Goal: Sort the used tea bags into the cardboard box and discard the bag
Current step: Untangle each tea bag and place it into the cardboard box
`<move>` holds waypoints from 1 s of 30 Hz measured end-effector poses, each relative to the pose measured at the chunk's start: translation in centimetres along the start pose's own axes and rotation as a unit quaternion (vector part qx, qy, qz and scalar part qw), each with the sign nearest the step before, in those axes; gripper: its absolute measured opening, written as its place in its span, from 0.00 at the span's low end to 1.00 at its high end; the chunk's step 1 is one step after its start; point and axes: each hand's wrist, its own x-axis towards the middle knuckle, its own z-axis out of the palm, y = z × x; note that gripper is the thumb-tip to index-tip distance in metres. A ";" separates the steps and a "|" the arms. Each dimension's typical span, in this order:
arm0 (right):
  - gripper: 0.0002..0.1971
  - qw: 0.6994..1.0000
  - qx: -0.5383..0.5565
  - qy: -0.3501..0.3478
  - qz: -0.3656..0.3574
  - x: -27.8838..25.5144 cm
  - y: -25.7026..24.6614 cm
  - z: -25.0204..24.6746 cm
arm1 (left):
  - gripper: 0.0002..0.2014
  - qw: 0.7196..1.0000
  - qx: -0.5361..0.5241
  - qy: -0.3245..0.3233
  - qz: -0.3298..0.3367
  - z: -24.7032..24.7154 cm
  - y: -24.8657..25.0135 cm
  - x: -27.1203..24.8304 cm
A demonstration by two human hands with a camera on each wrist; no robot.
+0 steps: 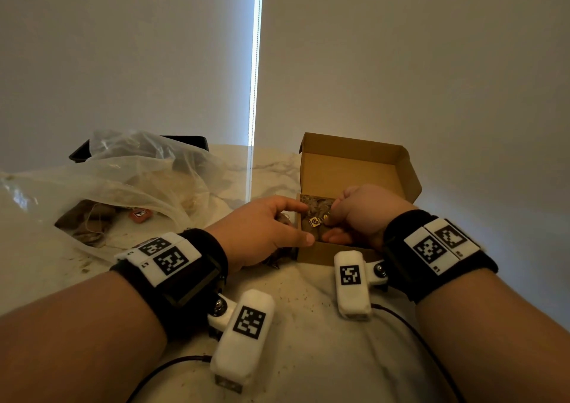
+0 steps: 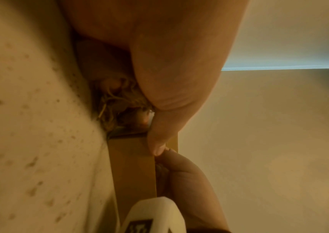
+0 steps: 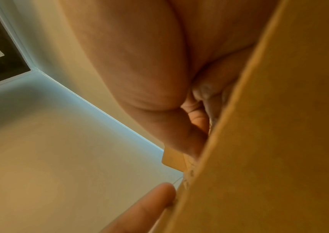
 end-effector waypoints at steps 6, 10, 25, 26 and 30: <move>0.08 0.993 -0.001 0.092 -0.069 -0.9 0.0 -0.3 | 0.20 0.997 -0.075 0.024 -0.009 0.1 -0.3 -0.1; 0.07 0.964 -0.087 0.155 -0.199 -1.8 -0.1 -0.3 | 0.25 0.942 -0.316 0.092 -0.064 -0.4 -0.1 0.0; 0.11 0.969 -0.029 -0.012 -0.244 -2.2 -0.1 3.1 | 0.32 0.862 -0.504 0.040 -0.002 -0.5 0.9 -1.0; 0.11 0.971 -0.019 -0.013 -0.240 -2.1 -0.1 3.1 | 0.32 0.865 -0.500 0.033 0.000 -0.4 0.9 -1.0; 0.11 0.974 0.063 -0.010 -0.216 -1.4 0.1 2.8 | 0.27 0.879 -0.474 0.057 -0.009 -0.4 1.0 -0.8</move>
